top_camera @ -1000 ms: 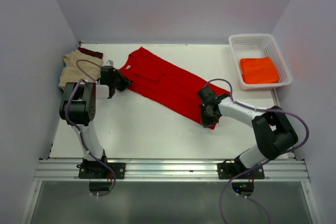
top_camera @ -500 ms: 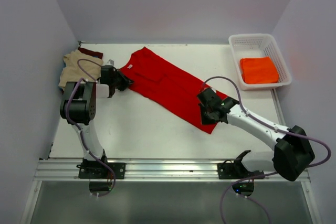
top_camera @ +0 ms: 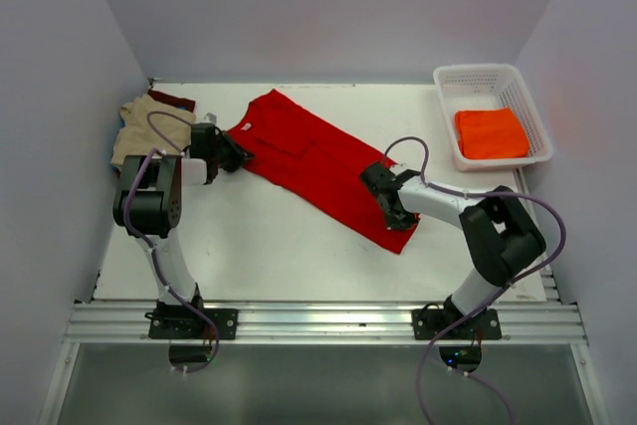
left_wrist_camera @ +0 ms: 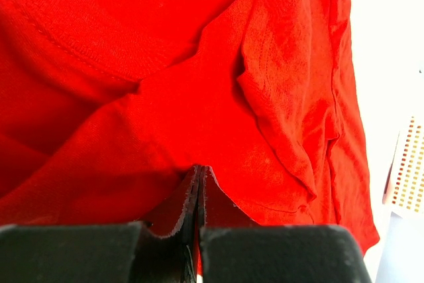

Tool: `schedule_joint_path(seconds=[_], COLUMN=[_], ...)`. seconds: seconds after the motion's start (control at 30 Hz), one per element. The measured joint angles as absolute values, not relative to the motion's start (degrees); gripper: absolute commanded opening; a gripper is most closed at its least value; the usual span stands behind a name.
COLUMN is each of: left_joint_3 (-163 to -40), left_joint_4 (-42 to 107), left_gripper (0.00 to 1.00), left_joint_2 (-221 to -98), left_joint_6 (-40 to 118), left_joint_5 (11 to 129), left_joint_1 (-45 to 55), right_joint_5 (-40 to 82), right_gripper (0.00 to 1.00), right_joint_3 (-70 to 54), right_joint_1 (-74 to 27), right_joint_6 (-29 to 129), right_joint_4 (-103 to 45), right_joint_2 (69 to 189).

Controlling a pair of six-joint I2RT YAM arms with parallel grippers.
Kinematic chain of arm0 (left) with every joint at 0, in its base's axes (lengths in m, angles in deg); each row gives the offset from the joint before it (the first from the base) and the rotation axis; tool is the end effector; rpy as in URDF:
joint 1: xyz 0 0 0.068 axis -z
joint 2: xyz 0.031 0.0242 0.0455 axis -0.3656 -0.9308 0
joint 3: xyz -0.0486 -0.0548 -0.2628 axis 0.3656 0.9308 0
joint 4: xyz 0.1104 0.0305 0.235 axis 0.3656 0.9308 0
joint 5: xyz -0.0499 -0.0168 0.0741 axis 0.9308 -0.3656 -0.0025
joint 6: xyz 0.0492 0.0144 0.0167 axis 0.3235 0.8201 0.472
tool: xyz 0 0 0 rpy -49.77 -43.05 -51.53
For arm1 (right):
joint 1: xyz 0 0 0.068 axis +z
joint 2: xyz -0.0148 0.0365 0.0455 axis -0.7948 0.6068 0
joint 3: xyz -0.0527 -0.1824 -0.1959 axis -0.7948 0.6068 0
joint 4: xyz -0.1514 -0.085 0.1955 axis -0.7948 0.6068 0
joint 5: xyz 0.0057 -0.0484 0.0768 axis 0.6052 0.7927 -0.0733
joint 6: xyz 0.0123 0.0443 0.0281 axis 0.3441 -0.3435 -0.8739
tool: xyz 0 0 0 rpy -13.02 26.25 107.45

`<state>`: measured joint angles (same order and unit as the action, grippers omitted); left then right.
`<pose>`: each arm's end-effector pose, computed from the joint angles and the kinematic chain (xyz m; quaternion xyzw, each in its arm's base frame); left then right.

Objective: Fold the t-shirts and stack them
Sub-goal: Rotate the tshirt 80 degrees

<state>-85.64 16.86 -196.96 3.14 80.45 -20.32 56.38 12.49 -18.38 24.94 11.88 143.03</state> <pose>0.3906 -0.0191 0.1199 -0.2869 0.8435 -0.3105 0.3313 0.2450 0.1469 0.1602 -0.0030 0.9688 -0.1604 0.1892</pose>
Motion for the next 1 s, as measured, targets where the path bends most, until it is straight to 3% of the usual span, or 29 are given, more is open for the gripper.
schedule_joint_path(seconds=[0.3,0.57,1.0], left_joint_3=[-85.64,-87.10,-99.17], left_joint_4=[17.54,18.39,20.51], left_gripper=[0.00,0.00,0.00], left_joint_2=[-196.65,-197.46,-206.16], left_joint_6=[3.51,3.49,3.49], left_joint_5=[80.51,81.13,85.34], left_joint_1=[-20.45,-20.69,-20.80], right_joint_5=[55.07,46.33,30.59], right_gripper=[0.00,0.00,0.00], right_joint_3=[17.59,21.39,27.23], right_joint_1=[-18.40,-17.46,7.74], right_joint_6=[25.77,27.24,14.47], right_joint_4=[6.87,2.85,-12.67], right_joint_2=[139.70,135.55,134.13])
